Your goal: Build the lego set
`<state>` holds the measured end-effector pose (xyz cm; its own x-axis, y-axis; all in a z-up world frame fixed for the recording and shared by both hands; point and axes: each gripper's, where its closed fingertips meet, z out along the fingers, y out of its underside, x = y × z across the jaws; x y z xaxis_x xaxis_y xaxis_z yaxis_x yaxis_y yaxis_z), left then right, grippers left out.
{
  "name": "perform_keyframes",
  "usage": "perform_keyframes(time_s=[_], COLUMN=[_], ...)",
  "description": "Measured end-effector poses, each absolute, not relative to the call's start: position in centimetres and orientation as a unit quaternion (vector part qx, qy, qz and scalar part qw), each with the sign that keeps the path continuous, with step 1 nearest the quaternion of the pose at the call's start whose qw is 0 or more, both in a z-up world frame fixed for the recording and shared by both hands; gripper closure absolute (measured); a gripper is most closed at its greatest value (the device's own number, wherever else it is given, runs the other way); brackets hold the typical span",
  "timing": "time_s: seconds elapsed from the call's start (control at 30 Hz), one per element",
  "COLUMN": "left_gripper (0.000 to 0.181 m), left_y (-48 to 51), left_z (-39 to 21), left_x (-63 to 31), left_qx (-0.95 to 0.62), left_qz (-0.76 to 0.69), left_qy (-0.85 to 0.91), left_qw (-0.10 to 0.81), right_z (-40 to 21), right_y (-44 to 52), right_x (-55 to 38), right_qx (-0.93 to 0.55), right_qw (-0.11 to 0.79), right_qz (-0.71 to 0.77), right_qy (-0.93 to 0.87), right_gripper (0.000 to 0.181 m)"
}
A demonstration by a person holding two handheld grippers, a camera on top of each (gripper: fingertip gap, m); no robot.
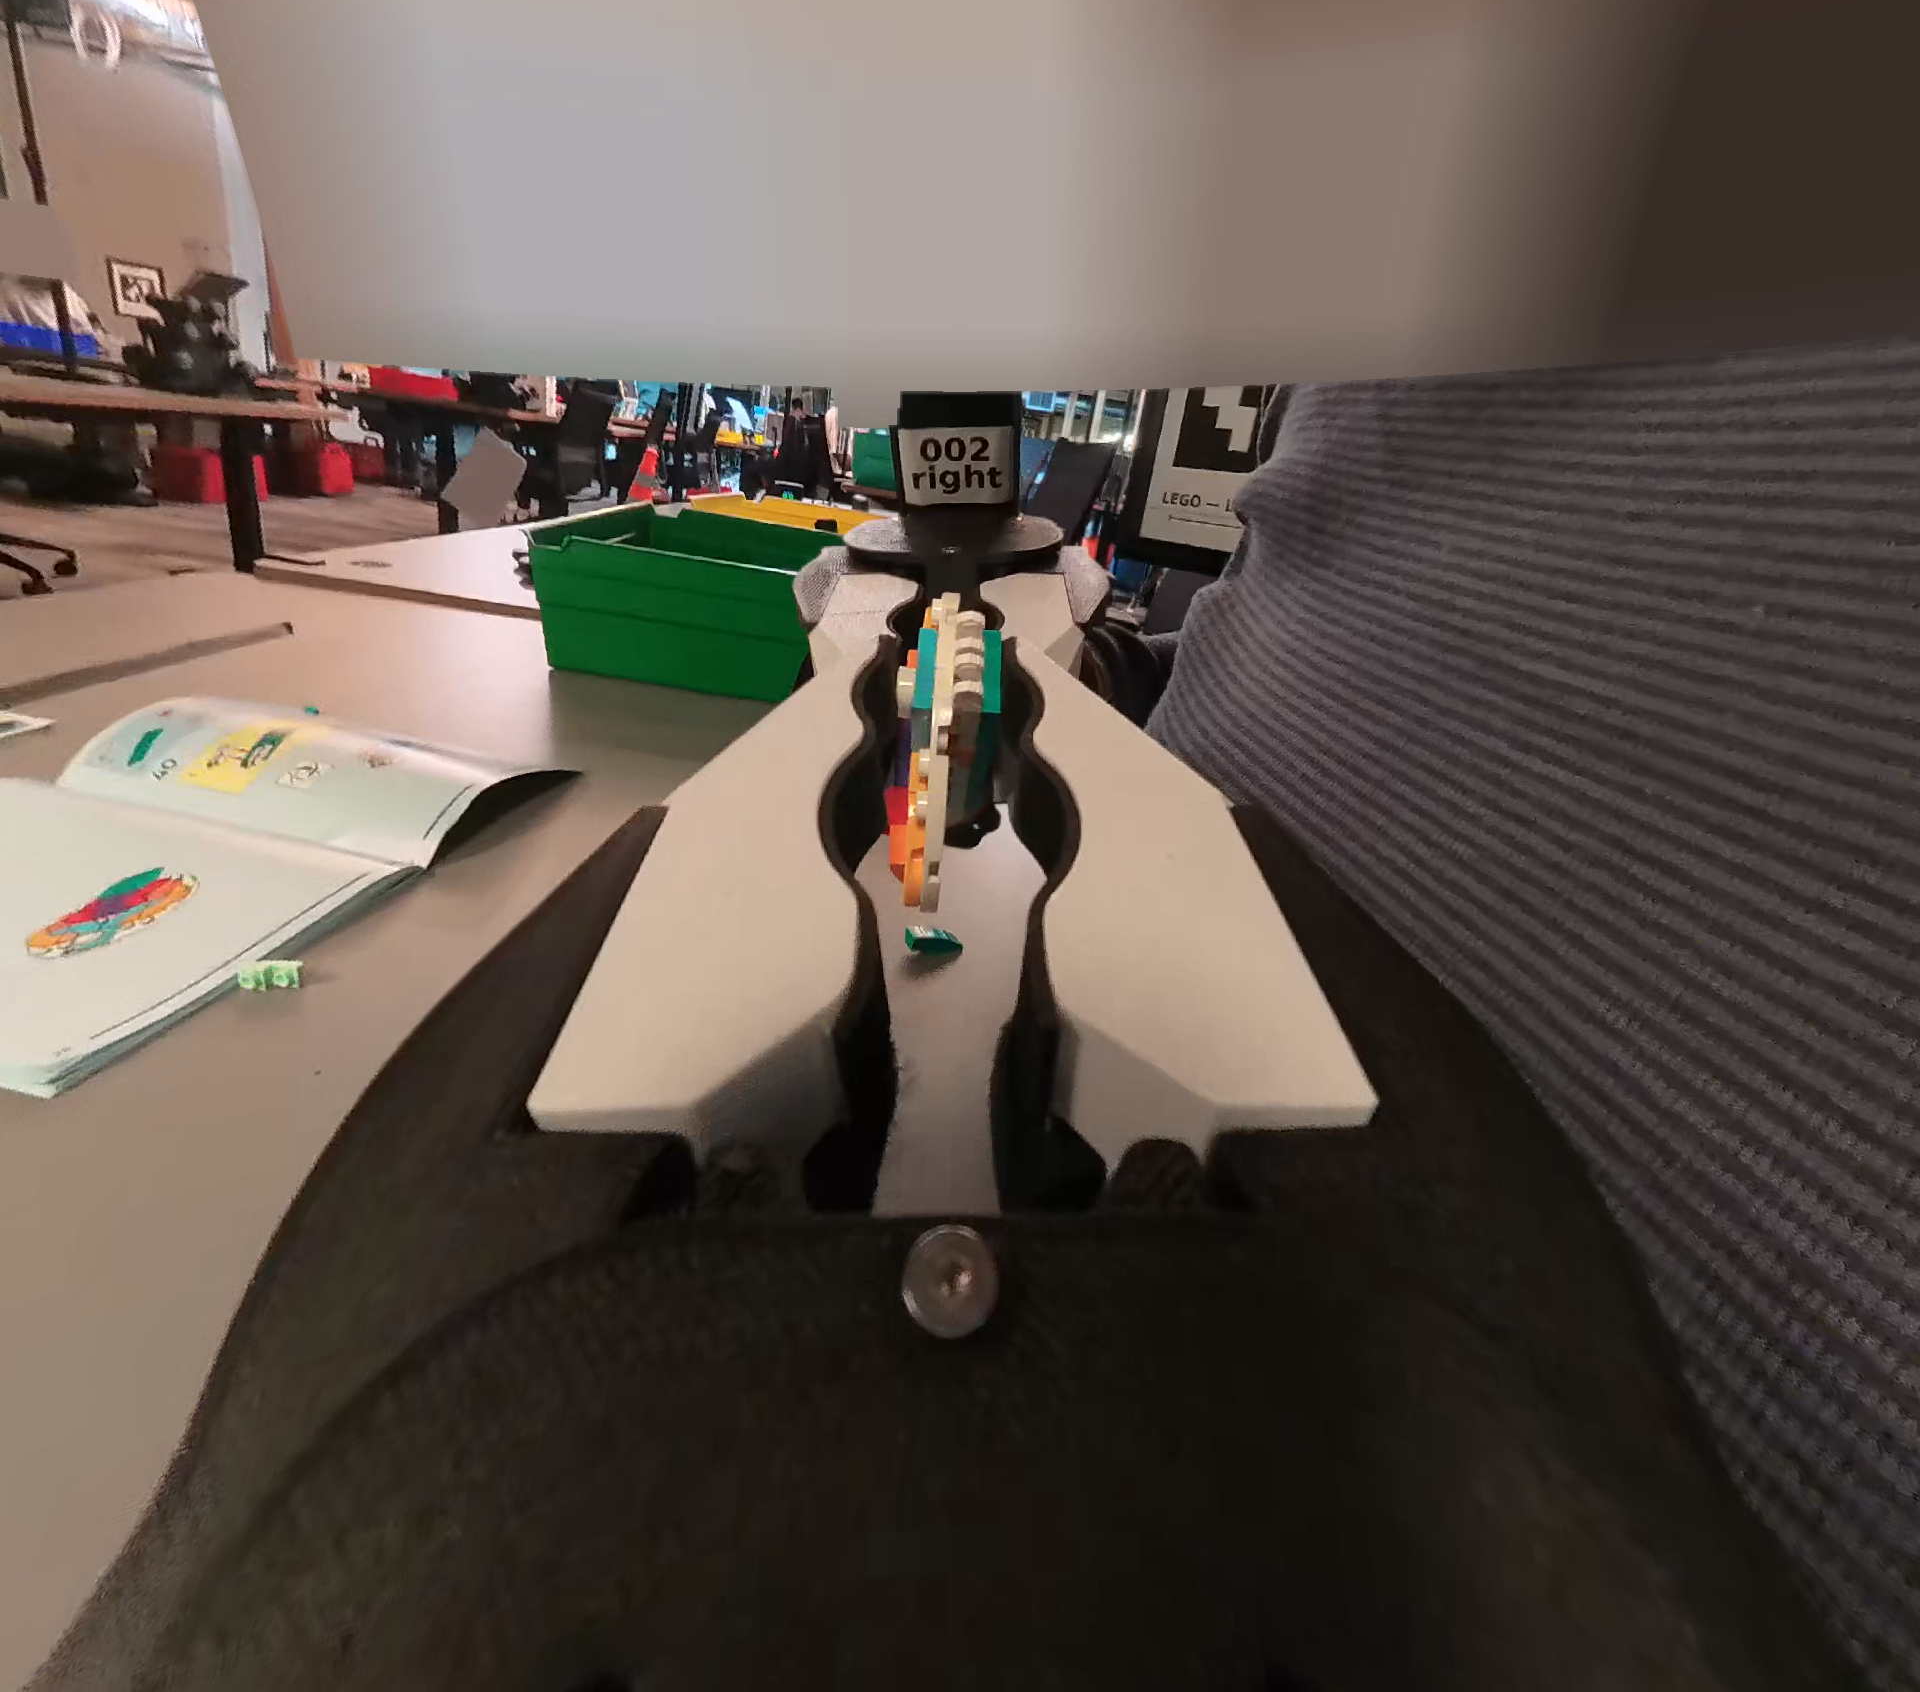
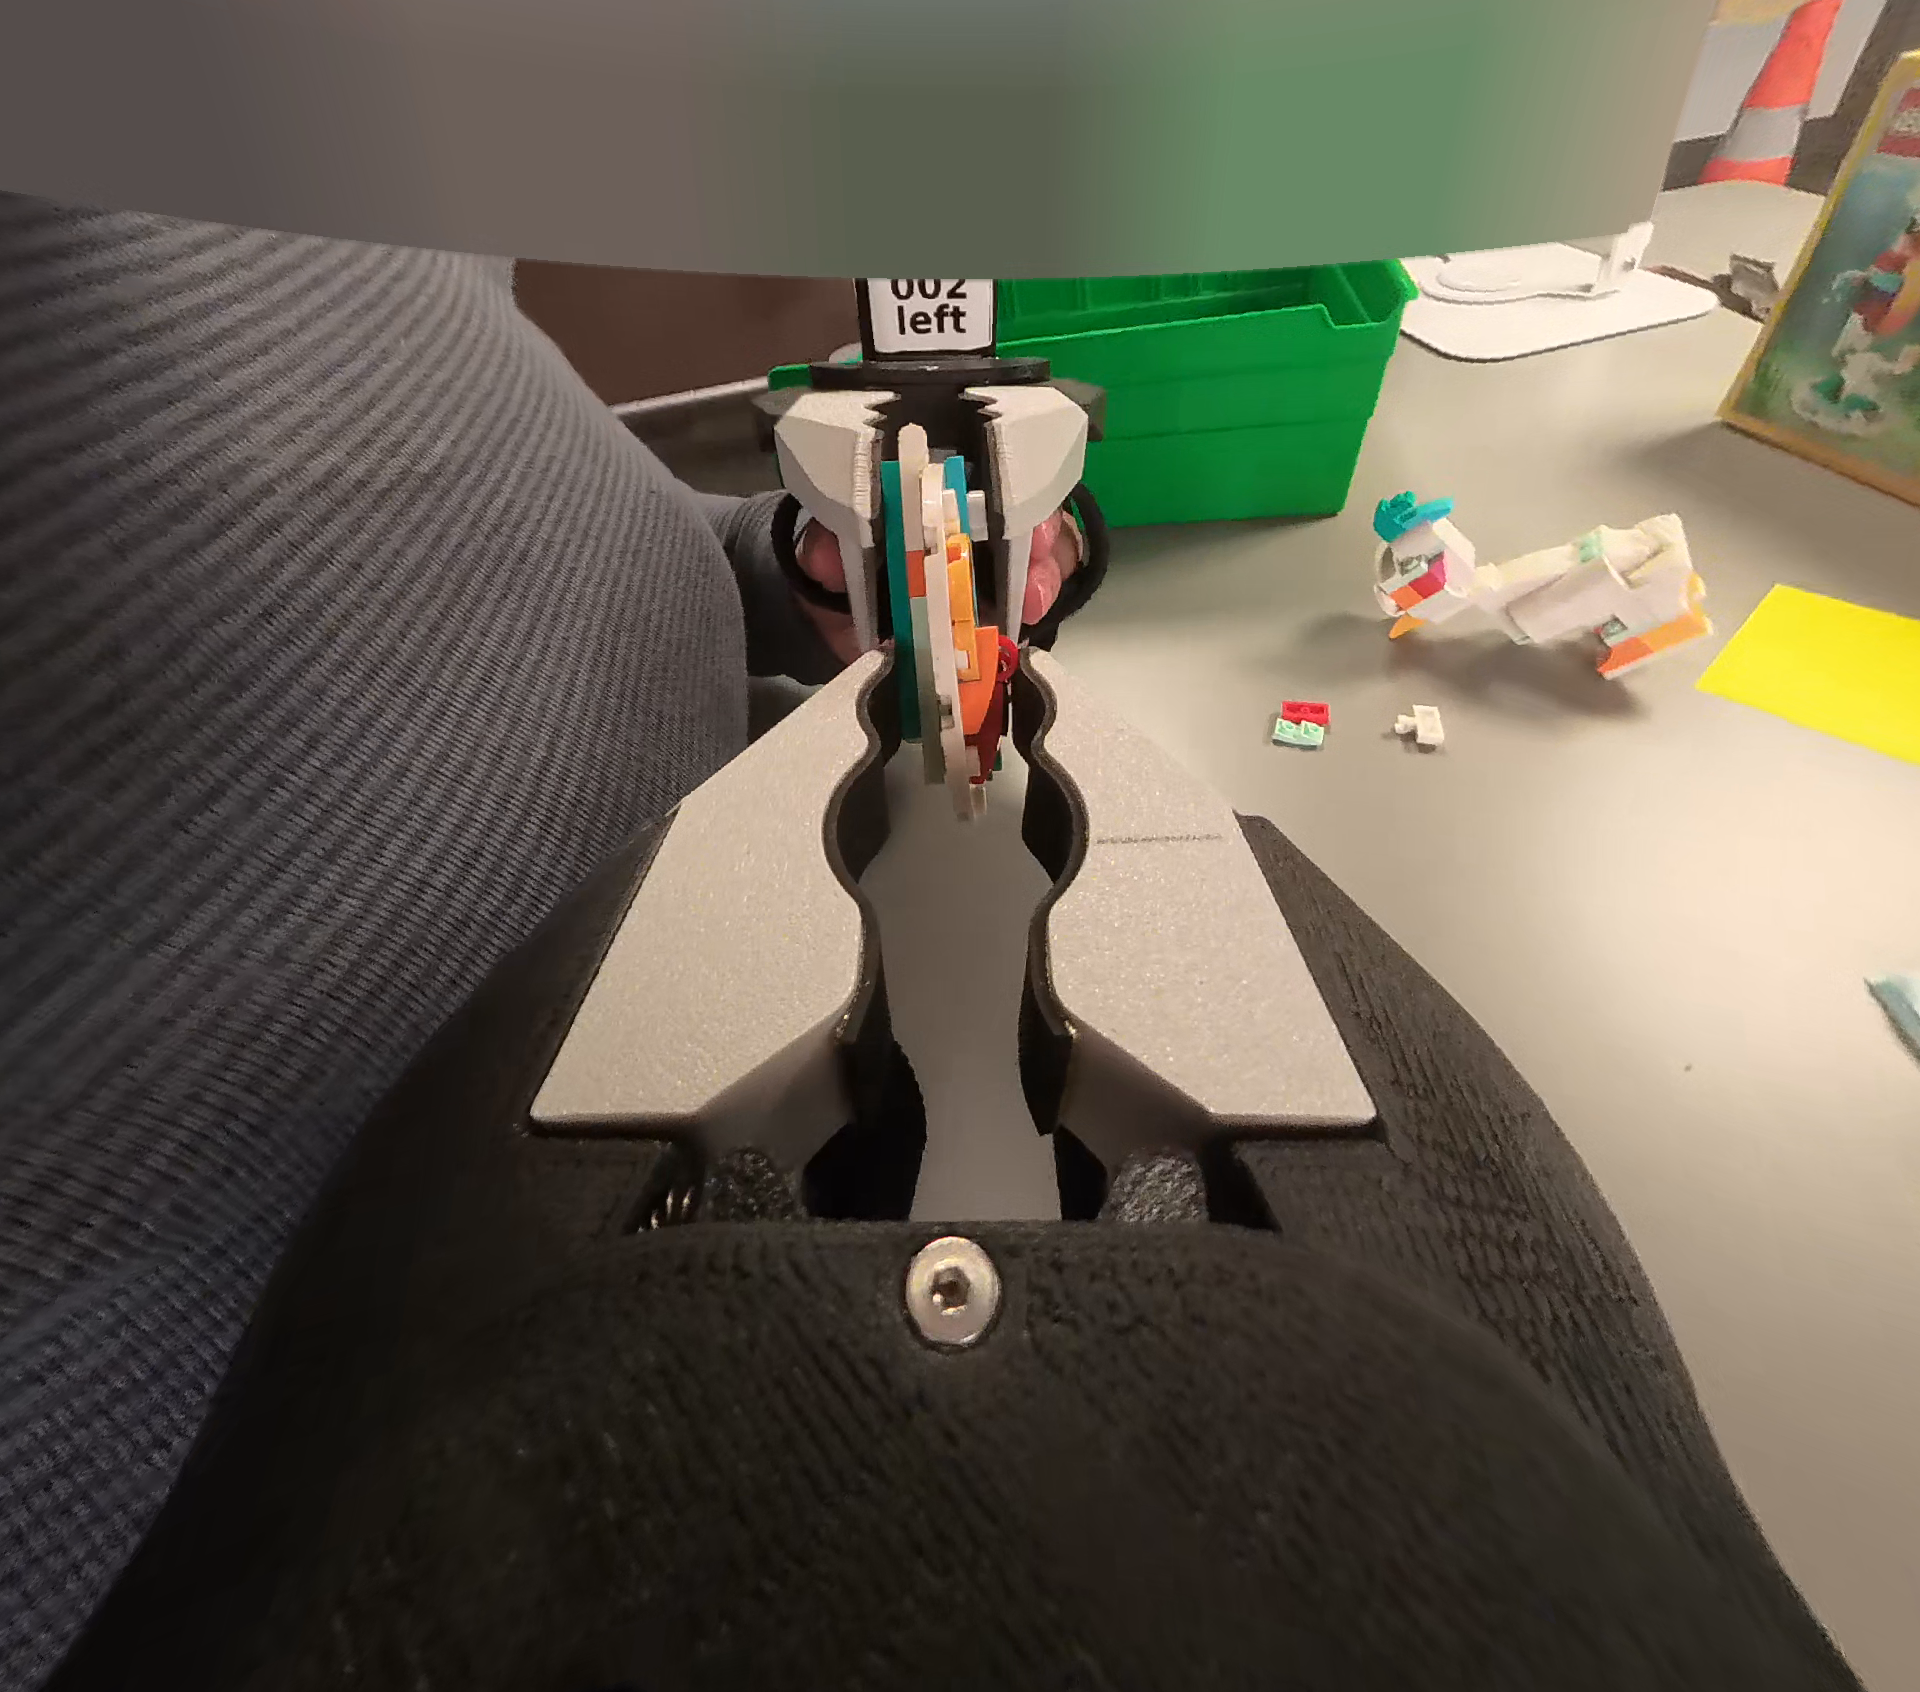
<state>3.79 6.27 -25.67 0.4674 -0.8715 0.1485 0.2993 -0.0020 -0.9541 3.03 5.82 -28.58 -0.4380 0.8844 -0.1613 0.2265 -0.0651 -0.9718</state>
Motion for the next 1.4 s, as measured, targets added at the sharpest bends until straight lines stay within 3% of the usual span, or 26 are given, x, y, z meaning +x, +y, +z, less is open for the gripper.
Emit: perform_keyframes(time_s=[0.8, 1.4], left_gripper=[0.164, 0.165], left_y=[7.7, 8.3], left_z=[-27.3, -27.0], left_x=[1.9, 1.0], left_qx=[-0.540, -0.500], left_qz=[-0.550, -0.595], left_qy=[0.131, 0.070], left_qw=[0.624, 0.625], right_z=[-29.9, -29.3], right_y=[6.7, 7.4], right_x=[2.0, 2.3], right_qx=[-0.541, -0.524], right_qw=[0.180, 0.209], right_qz=[0.596, 0.642], right_qy=[-0.565, -0.519], right_gripper=[0.162, 0.164])
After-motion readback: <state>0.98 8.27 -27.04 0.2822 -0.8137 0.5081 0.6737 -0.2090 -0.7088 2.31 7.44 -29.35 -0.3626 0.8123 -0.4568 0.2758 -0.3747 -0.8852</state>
